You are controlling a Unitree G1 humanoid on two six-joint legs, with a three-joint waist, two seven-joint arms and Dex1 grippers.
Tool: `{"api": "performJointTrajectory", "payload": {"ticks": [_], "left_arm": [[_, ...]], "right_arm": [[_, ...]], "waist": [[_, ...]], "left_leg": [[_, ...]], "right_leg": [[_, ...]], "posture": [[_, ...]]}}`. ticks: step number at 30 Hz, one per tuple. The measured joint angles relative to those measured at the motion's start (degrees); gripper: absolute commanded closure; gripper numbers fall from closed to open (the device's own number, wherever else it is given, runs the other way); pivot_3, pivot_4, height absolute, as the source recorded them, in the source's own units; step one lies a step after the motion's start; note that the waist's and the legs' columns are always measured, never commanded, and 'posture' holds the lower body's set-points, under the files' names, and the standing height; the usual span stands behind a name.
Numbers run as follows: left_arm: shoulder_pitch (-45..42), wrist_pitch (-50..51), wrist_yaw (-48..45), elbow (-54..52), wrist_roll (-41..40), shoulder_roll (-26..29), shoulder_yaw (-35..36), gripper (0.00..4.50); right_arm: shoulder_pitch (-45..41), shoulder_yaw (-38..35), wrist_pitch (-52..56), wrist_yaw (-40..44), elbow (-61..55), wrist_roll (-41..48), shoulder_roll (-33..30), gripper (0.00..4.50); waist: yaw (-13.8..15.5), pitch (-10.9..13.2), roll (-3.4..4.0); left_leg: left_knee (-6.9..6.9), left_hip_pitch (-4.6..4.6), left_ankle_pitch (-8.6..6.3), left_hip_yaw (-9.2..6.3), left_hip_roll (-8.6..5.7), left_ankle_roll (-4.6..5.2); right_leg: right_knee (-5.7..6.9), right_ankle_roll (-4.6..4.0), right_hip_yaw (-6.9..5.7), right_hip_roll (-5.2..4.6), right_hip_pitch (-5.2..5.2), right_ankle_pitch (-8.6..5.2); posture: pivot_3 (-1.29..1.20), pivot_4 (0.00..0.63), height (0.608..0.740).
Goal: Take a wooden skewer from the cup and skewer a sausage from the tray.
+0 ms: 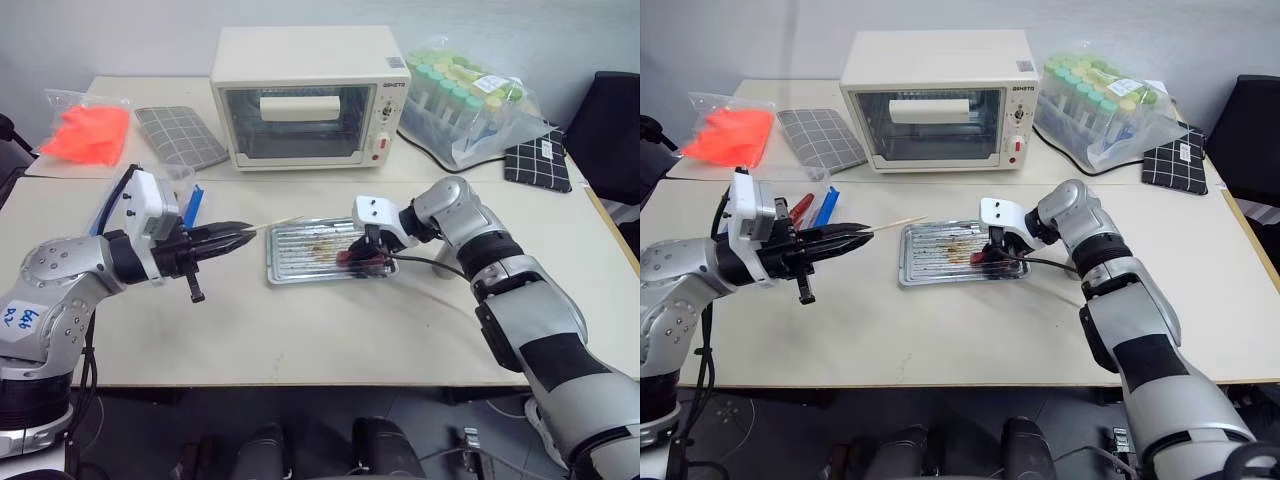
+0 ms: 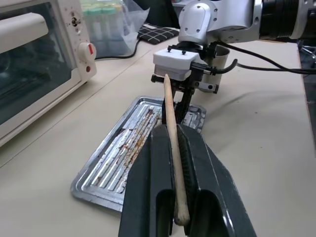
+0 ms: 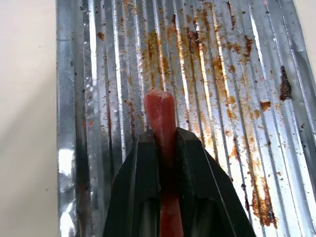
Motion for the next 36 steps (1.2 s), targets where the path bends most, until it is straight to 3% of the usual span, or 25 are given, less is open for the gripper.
{"api": "performJointTrajectory", "payload": {"ticks": [6, 10, 14, 21, 36], "left_arm": [[-3.17, -1.28, -9.93, 4.69, 1.16, 5.03, -2.8, 4.5], [-7.23, -3.05, -14.6, 7.08, 2.48, 5.22, -6.03, 4.5], [-10.95, -4.77, -16.86, 9.28, 4.1, 3.82, -9.14, 4.5], [-15.97, -6.54, -18.8, 11.55, 5.61, 0.58, -12.02, 4.5], [-16.37, -6.74, -19.89, 12.24, 6.32, -0.31, -12.63, 4.5]], "right_arm": [[5.38, -0.07, 16.04, 7.48, -28.83, 5.64, -9.48, 4.35], [6.41, -0.08, 30.54, 7.72, -50.62, 13.78, -15.87, 4.35], [9.05, 0.01, 41.03, 7.67, -63.72, 19.44, -18.5, 4.35], [10.23, 0.1, 48.79, 6.44, -73.17, 24.65, -20.53, 4.35], [10.95, 0.47, 47.33, 3.53, -70.32, 25.77, -23.1, 4.35]], "waist": [[0.61, 0.08, 0.12], [1.29, 0.08, 0.12], [1.52, 0.08, 0.12], [1.59, 0.08, 0.12], [1.54, 0.08, 0.11]], "left_leg": [[0.01, -0.17, 0.0, 0.01, -0.02, 0.0], [0.02, -0.14, -0.02, 0.06, -0.01, -0.02], [0.08, -0.15, -0.03, 0.1, -0.07, 0.01], [0.11, -0.16, -0.04, 0.09, -0.15, 0.03], [0.12, -0.16, -0.03, 0.09, -0.1, 0.04]], "right_leg": [[-0.01, 0.0, -0.01, -0.01, -0.16, 0.0], [0.0, 0.0, 0.0, 0.03, -0.16, 0.0], [0.05, 0.0, 0.0, 0.0, -0.16, 0.0], [0.06, 0.01, 0.0, -0.01, -0.16, 0.0], [0.07, 0.01, 0.01, -0.01, -0.16, 0.0]], "posture": [[0.0, 0.15, 0.74], [0.0, 0.15, 0.74], [0.0, 0.15, 0.74], [0.0, 0.15, 0.74], [0.0, 0.15, 0.74]]}}
